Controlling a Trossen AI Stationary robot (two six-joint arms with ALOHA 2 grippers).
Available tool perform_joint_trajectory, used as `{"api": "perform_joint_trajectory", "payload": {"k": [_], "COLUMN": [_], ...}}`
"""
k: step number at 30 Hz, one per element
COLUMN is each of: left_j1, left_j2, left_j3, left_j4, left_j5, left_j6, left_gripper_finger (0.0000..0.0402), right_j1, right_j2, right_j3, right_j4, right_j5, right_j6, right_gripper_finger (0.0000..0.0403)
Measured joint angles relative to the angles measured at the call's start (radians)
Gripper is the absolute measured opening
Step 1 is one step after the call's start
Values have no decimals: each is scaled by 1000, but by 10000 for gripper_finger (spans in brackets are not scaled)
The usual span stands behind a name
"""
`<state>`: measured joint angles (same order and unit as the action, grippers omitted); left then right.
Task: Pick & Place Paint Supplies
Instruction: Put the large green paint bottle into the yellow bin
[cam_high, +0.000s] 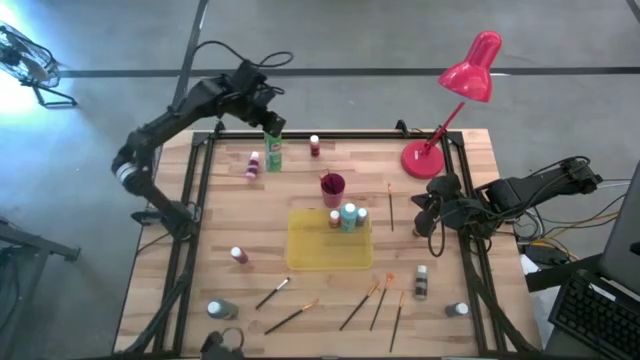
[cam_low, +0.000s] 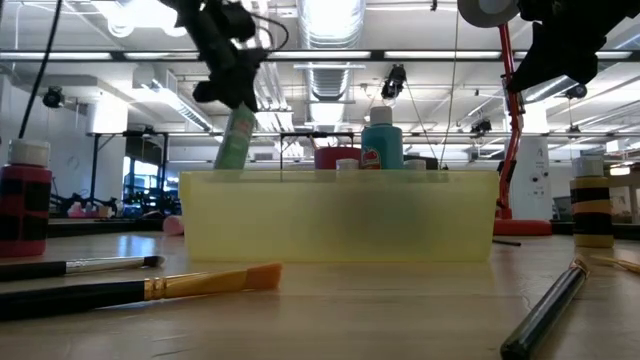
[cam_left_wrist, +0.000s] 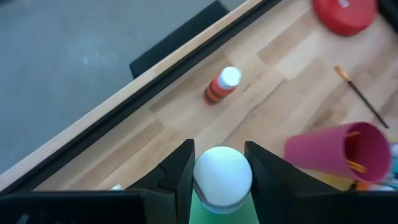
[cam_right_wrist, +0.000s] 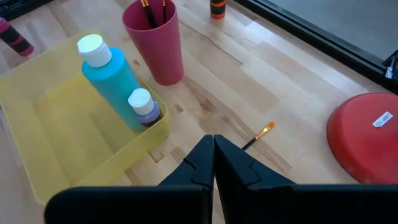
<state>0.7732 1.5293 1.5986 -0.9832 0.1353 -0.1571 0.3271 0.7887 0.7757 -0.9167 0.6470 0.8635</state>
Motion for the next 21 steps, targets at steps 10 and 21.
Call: {"api": "perform_joint_trajectory", "payload": {"k": [10, 21], "left_j1": [-149, -397], "left_j2": [-103, -144], "left_j3": [0, -105], "left_j4": [1, 126], "left_j5": [-8, -48], "left_j6": [21, 27], "left_gripper_finger": [123, 123], "right_j1": [0, 0], "right_j2": [0, 0], "right_j3": [0, 0], "right_j4": [1, 1], "right_j5": [7, 6], "right_j6": [-2, 0], "right_gripper_finger": [8, 8]}}
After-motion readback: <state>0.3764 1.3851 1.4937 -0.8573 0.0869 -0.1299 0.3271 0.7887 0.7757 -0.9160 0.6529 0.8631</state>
